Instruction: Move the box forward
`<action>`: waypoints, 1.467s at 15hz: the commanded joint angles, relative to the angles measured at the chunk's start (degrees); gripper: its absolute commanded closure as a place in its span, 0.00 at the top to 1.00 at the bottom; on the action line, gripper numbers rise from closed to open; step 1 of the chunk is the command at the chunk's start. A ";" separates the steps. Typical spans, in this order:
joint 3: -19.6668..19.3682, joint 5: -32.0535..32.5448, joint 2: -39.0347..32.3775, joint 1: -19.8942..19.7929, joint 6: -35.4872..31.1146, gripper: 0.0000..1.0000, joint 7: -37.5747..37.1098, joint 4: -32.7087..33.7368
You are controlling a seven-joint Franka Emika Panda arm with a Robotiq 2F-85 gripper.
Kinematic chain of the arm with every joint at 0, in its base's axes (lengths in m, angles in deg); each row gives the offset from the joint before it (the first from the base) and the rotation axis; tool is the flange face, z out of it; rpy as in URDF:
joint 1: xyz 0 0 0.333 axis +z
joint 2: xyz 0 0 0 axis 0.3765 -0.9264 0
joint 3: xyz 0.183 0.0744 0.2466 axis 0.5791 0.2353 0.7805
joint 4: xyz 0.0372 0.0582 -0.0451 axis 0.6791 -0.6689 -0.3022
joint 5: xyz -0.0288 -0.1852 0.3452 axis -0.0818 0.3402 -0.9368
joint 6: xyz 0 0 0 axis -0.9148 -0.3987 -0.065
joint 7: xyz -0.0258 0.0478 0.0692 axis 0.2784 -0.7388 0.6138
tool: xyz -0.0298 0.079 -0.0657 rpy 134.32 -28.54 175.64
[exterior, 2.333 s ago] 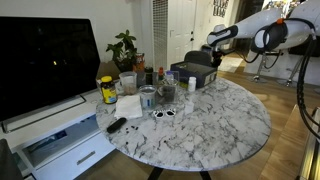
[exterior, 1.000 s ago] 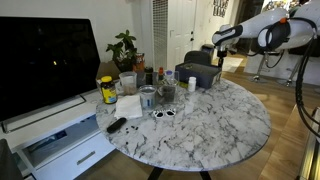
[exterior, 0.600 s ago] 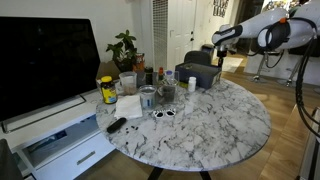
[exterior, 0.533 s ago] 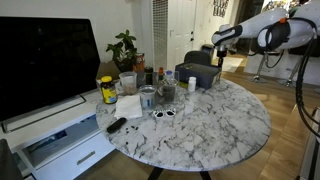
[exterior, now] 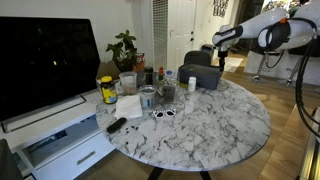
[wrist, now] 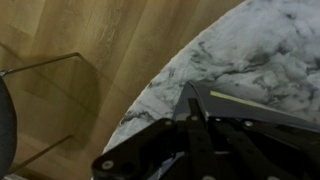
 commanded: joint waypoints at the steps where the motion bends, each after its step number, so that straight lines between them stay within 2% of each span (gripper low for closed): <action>1: -0.62 1.57 -1.61 -1.44 -0.51 0.01 10.86 -0.24; 12: -2.16 2.96 -2.59 -1.28 -2.29 0.01 25.60 -0.07; 18: -2.78 3.48 -2.83 -0.89 -3.15 0.01 30.46 -0.02; 19: -2.61 3.11 -2.63 -0.91 -2.88 0.28 30.10 -0.02; 20: -2.72 2.90 -2.47 -0.86 -2.87 0.29 28.34 0.08; 22: -2.30 1.79 -2.21 -1.17 -2.92 0.42 25.49 0.35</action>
